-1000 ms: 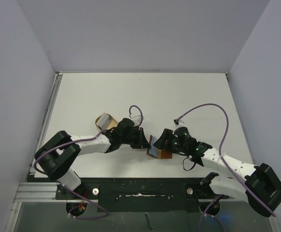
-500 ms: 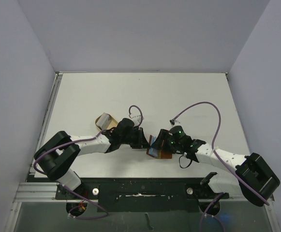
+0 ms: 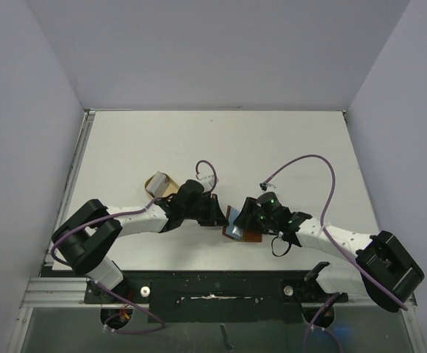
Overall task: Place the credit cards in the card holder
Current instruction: Open the card holder at the center of the board.
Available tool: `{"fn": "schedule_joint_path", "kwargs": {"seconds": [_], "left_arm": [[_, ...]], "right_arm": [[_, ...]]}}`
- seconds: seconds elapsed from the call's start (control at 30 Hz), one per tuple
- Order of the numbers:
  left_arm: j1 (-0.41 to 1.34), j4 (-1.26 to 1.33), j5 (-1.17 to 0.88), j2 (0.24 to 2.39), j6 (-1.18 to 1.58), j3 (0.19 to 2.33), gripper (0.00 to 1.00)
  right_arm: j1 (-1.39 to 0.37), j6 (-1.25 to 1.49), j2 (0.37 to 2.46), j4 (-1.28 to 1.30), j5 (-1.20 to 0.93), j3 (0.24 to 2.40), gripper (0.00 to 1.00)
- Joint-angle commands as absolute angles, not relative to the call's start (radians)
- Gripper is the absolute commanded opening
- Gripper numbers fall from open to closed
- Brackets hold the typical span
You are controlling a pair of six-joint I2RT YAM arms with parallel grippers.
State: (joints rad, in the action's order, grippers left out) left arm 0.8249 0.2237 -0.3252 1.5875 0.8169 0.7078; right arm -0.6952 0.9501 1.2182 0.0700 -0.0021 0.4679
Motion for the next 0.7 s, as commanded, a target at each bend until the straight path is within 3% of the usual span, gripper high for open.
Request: {"fn": "schedule_joint_path", "kwargs": {"seconds": [0.0, 0.17, 0.4, 0.47, 0.63, 0.67], "left_arm": [[0.826, 0.245, -0.329, 1.554, 0.802, 0.747, 0.11], [0.828, 0.255, -0.35, 1.582, 0.804, 0.753, 0.21], [0.828, 0.267, -0.351, 1.6, 0.807, 0.751, 0.23], [0.828, 0.269, -0.348, 1.6, 0.805, 0.75, 0.21], [0.828, 0.28, -0.347, 1.597, 0.802, 0.744, 0.0], [0.828, 0.281, -0.347, 1.598, 0.802, 0.745, 0.0]], "right_arm": [[-0.701, 0.94, 1.204, 0.06, 0.046, 0.476, 0.53], [-0.7, 0.94, 1.206, 0.051, 0.046, 0.47, 0.53], [-0.701, 0.94, 1.203, 0.04, 0.043, 0.459, 0.53], [-0.701, 0.94, 1.203, 0.041, 0.044, 0.457, 0.53], [-0.701, 0.943, 1.187, 0.046, 0.035, 0.458, 0.54], [-0.701, 0.943, 1.182, 0.042, 0.029, 0.461, 0.55]]}}
